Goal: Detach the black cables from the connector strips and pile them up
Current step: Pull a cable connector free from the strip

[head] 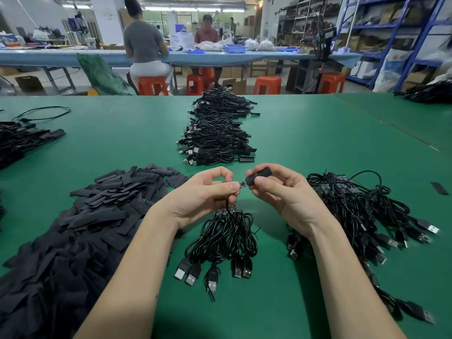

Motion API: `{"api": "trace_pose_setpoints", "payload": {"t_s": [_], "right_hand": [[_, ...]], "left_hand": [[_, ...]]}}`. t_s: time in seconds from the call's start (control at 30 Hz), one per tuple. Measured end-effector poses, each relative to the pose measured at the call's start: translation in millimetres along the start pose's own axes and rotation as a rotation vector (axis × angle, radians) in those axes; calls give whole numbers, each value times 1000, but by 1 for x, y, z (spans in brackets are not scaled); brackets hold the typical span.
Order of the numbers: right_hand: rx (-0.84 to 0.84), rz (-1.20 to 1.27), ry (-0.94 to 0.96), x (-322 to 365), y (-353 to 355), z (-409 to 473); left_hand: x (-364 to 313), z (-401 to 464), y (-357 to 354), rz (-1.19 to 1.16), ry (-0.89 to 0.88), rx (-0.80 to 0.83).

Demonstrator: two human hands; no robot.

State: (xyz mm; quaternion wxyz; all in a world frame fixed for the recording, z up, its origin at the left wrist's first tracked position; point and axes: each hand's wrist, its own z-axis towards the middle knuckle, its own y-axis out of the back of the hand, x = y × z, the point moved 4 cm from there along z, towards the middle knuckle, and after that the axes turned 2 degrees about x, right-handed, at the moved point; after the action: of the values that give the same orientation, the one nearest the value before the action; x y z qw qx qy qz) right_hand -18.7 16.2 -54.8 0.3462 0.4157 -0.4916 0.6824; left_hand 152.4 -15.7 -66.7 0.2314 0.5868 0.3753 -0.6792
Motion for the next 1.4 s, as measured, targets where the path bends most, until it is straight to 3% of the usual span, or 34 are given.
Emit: {"api": "trace_pose_setpoints", "payload": {"t_s": [0.3,0.53,0.83,1.03,1.2,1.4], "right_hand": [[-20,-22,19,2,0,4],[-262,30,63,13,10,7],[-364,90,37,34,10,10],[-360,226,5,29,6,12],[-329,172,71,30,3,13],[-315,170,98,28,5,11]], "left_hand": [[-5,2,-4,53,-53,-78],[-15,8,-13,190,-150,-172],[-36,10,-21,352,-310,-290],[-51,5,-22,511,-403,-338],[-54,5,-22,645,-453,-353],[-48,5,-23,640,-472,-345]]}}
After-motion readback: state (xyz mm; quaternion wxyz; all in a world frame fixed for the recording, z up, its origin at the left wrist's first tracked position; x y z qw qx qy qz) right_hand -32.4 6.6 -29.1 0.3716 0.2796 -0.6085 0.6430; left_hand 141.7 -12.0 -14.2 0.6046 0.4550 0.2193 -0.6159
